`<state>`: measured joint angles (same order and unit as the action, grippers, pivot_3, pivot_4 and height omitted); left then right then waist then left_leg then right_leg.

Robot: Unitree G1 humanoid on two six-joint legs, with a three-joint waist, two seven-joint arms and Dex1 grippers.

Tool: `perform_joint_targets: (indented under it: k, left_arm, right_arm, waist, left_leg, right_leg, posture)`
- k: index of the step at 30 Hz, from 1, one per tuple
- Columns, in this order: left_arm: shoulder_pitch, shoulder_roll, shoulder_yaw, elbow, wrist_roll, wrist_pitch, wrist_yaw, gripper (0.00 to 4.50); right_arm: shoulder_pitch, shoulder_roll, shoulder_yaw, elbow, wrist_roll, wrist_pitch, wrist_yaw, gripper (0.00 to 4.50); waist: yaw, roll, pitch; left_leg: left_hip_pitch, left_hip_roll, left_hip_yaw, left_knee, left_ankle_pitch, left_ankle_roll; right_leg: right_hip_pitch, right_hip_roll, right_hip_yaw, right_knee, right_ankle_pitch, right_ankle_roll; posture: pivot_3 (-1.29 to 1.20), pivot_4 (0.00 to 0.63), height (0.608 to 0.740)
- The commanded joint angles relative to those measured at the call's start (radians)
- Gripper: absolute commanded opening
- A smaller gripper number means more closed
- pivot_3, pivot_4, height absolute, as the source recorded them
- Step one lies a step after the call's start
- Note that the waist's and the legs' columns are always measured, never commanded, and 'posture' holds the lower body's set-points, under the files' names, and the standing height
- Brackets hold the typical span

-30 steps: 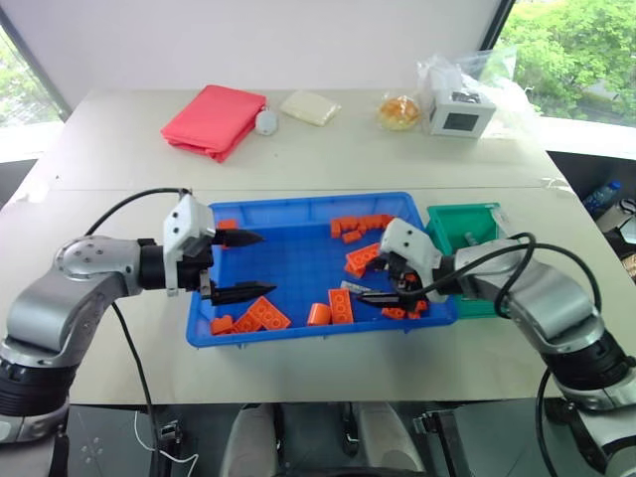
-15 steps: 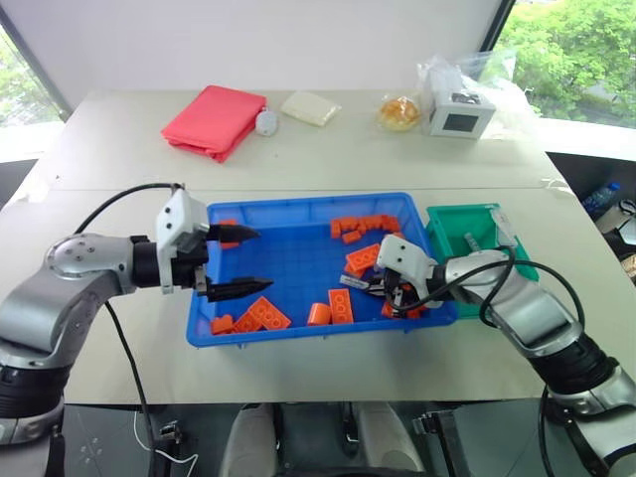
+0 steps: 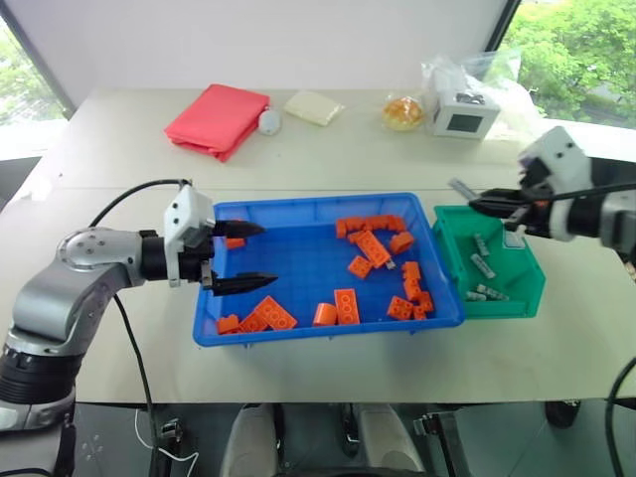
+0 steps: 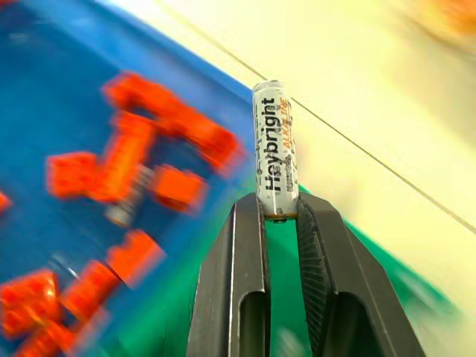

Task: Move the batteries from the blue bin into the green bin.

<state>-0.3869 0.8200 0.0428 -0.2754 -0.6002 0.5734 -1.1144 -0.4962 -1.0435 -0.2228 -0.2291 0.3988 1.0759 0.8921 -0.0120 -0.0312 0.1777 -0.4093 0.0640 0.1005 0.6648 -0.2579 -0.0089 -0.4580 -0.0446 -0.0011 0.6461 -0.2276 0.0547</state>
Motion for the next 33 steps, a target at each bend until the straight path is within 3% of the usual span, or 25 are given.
perform_joint_targets:
  k: [1, 6, 10, 13, 21, 28, 33]
  left_arm:
    - [-0.050, -0.006, -0.013, 0.014, 0.013, -0.028, -0.019, 4.50]
    - [-0.088, -0.015, -0.032, 0.045, 0.025, -0.038, -0.034, 4.50]
    - [-0.096, -0.018, -0.032, 0.051, 0.031, -0.040, -0.044, 4.50]
    - [-0.097, -0.018, -0.032, 0.050, 0.032, -0.040, -0.046, 4.50]
    - [-0.096, -0.023, -0.030, 0.034, 0.033, -0.033, -0.030, 4.50]
    - [-0.082, -0.018, -0.017, 0.015, 0.025, -0.026, -0.016, 4.50]
    - [-0.077, -0.013, -0.010, 0.006, 0.020, -0.019, -0.010, 4.50]
  right_arm:
    - [0.043, -0.024, -0.060, -0.033, 0.026, 0.015, -0.007, 0.02]
    - [0.102, -0.028, -0.075, -0.068, 0.030, 0.028, -0.042, 0.02]
    - [0.156, -0.044, -0.074, -0.094, 0.025, 0.000, -0.040, 1.89]
    - [0.101, -0.045, -0.058, -0.089, 0.033, -0.015, -0.045, 3.45]
    - [-0.095, 0.047, 0.098, -0.190, 0.124, 0.067, -0.065, 3.45]
    - [-0.065, 0.189, 0.251, -0.284, 0.127, 0.188, -0.201, 3.45]
    - [-0.024, 0.231, 0.328, -0.304, 0.100, 0.193, -0.269, 3.45]
  waist:
    - [-0.005, 0.000, 0.000]
    - [-0.006, 0.001, 0.000]
    - [0.001, 0.000, 0.000]
    - [-0.002, 0.001, 0.000]
    - [-0.005, 0.001, 0.000]
    - [0.001, 0.000, 0.000]
    - [-0.001, 0.000, 0.000]
  left_leg:
    - [0.000, 0.000, 0.000, 0.000, 0.000, 0.000]
    - [0.001, 0.000, 0.001, 0.000, 0.000, 0.000]
    - [0.000, 0.000, 0.000, 0.000, 0.000, 0.000]
    - [0.000, 0.000, 0.001, 0.001, 0.000, 0.000]
    - [0.000, 0.001, 0.000, 0.000, 0.000, 0.000]
    - [-0.001, 0.000, 0.000, 0.001, 0.000, 0.000]
    - [-0.001, 0.000, 0.000, 0.001, 0.000, 0.000]
  right_leg:
    - [0.000, 0.000, 0.000, 0.000, 0.000, 0.000]
    - [0.000, 0.000, 0.001, 0.001, 0.001, 0.001]
    - [0.000, 0.000, 0.001, 0.000, 0.001, 0.002]
    - [0.000, -0.001, 0.001, 0.000, 0.000, 0.001]
    - [-0.001, 0.001, 0.001, 0.001, 0.000, 0.001]
    - [0.000, -0.001, 0.000, 0.000, 0.001, 0.002]
    - [0.000, -0.001, 0.000, 0.001, 0.000, 0.001]
  posture:
    - [0.00, 0.150, 0.736]
    - [0.00, 0.150, 0.736]
    - [0.00, 0.150, 0.736]
    - [0.00, 0.150, 0.736]
    - [0.00, 0.150, 0.736]
    - [0.00, 0.150, 0.736]
    - [0.00, 0.150, 0.736]
